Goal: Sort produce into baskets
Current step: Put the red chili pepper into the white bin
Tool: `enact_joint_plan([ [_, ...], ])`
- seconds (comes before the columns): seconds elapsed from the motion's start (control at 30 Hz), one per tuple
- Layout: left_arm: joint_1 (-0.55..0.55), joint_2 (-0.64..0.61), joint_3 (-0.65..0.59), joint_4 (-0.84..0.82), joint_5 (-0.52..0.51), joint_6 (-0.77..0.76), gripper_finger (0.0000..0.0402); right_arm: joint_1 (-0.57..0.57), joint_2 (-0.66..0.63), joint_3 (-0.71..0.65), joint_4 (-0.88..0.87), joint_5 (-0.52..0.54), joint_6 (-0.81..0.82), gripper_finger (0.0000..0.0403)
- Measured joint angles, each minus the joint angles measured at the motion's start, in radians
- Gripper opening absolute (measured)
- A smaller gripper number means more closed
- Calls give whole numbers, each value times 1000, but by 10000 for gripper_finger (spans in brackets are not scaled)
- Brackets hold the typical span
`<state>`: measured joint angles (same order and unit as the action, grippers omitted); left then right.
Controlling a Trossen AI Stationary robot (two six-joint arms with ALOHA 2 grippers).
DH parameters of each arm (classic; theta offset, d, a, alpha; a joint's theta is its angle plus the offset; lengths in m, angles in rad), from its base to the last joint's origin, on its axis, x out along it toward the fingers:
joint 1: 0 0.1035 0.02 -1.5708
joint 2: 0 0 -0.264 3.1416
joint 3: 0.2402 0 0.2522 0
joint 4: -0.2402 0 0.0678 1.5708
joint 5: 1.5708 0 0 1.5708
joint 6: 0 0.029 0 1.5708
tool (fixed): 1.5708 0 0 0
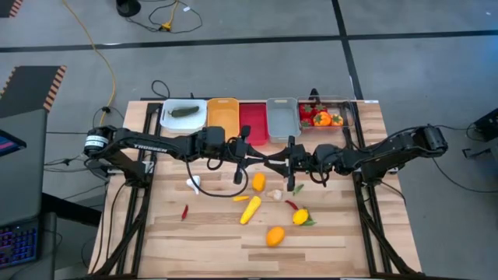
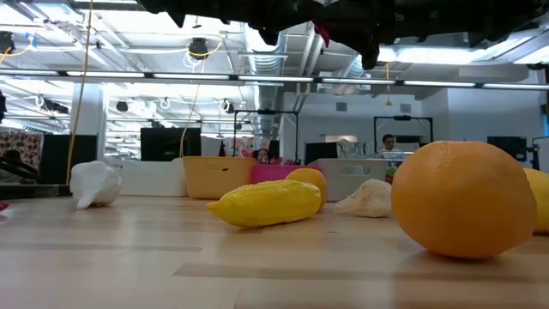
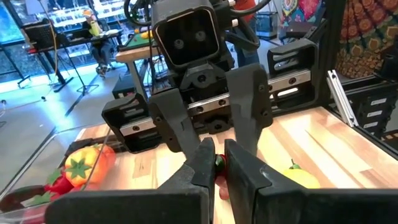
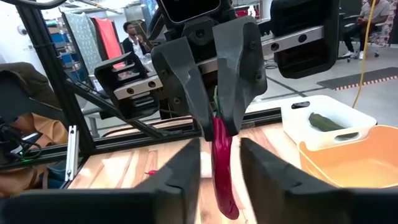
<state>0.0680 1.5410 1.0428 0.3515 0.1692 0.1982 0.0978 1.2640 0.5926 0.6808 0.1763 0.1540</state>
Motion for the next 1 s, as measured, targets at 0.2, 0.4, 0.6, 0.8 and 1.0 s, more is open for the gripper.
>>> enact_joint_plan([
  [0.2, 33, -6, 0, -44, 0, -4, 11, 0, -2, 0, -54, 9, 6, 218],
  [0.4, 84, -29, 0, -148, 0, -26, 11, -3, -11, 0, -176, 12, 6, 236],
  [0.6, 147, -93, 0, -283, -2, -19, 11, -17, -45, 0, -296, 12, 51, 231],
  [0.8, 228, -179, 0, -435, -32, 29, 11, -32, -74, 0, -385, 13, 83, 228],
  [1.0, 327, -251, 0, -628, -191, 110, 11, -35, -74, 0, -432, 17, 105, 228],
])
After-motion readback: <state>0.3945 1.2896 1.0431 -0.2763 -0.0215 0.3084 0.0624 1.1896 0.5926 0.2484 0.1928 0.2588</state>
